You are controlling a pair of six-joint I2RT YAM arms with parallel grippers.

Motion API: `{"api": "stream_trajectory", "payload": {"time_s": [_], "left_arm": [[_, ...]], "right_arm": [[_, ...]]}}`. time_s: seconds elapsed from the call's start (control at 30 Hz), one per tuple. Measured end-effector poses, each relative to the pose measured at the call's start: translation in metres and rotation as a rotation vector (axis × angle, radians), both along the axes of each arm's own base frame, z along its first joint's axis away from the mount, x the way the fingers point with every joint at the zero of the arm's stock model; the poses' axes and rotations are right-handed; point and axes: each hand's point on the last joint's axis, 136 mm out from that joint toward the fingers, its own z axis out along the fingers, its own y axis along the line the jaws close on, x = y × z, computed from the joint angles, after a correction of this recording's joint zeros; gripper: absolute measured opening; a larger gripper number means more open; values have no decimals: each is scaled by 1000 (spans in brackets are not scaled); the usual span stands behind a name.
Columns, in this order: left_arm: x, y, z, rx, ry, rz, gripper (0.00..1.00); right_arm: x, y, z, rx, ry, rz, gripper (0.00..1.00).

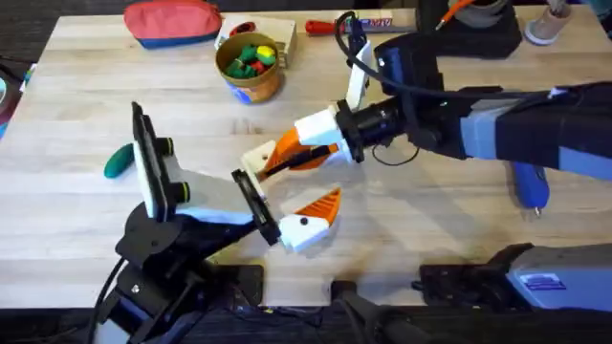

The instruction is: Pick up the gripper from the table and insert it into the empty holder that is missing its gripper. Then pick up a screw, insert it into the mounting hole, and use the screwdriver to tighten it. Finally, clean up the table by picking up the vegetable and placing it into the bucket.

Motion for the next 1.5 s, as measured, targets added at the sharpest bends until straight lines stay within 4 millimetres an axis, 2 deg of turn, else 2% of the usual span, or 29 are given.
{"api": "stream_trajectory", "payload": {"time_s": [0.13,0.43,0.53,0.7,0.73,0.83,1.03,1.17,1.3,1.5], "left_arm": [[-2,-1,1,2,-9,-11,858],[-5,-3,-1,6,-7,-34,859],[-5,-3,-3,11,0,-34,859],[-5,-3,-3,12,-2,-34,859],[-5,-3,-3,12,-2,-34,859],[-5,-3,-3,12,-2,-34,859],[-5,-3,-3,12,-2,-34,859],[-5,-3,-3,13,-3,-34,859],[-5,-3,-3,14,-4,-34,858],[-5,-3,-3,14,-4,-34,859]], "right_arm": [[-4,4,5,27,-32,28,530],[-4,2,8,47,-44,40,610],[0,-1,8,50,-53,30,688],[15,-10,7,52,-111,-10,977],[21,-13,6,50,-131,-28,989],[42,-26,4,37,-197,-94,992],[96,-65,5,-22,-361,-244,992],[124,-88,7,-134,-435,-311,992],[129,-103,-9,-363,-489,-295,992],[127,-111,-35,-700,-670,-201,993]]}}
